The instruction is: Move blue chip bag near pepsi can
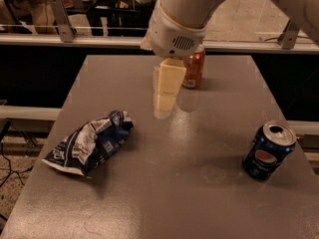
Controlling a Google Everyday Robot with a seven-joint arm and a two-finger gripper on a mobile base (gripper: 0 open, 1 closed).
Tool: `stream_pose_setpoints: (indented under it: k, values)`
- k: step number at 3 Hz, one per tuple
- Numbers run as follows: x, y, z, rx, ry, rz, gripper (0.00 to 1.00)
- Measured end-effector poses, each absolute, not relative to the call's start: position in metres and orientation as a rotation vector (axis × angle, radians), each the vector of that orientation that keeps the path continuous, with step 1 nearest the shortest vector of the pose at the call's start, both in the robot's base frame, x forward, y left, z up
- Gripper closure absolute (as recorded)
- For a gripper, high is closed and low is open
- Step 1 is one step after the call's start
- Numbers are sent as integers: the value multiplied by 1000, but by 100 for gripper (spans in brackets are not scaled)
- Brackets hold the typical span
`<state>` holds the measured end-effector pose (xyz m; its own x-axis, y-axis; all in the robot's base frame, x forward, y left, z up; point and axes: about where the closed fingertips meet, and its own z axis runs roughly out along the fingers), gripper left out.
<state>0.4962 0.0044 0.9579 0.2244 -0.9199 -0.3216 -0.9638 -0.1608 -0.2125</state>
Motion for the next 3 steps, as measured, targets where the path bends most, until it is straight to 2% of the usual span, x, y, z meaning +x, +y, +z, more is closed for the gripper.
stream_pose_setpoints:
  k: [2, 3]
  values:
    - [480, 84, 911, -2364, 1571, 188, 0]
    - [471, 105, 888, -2436, 1533, 220, 0]
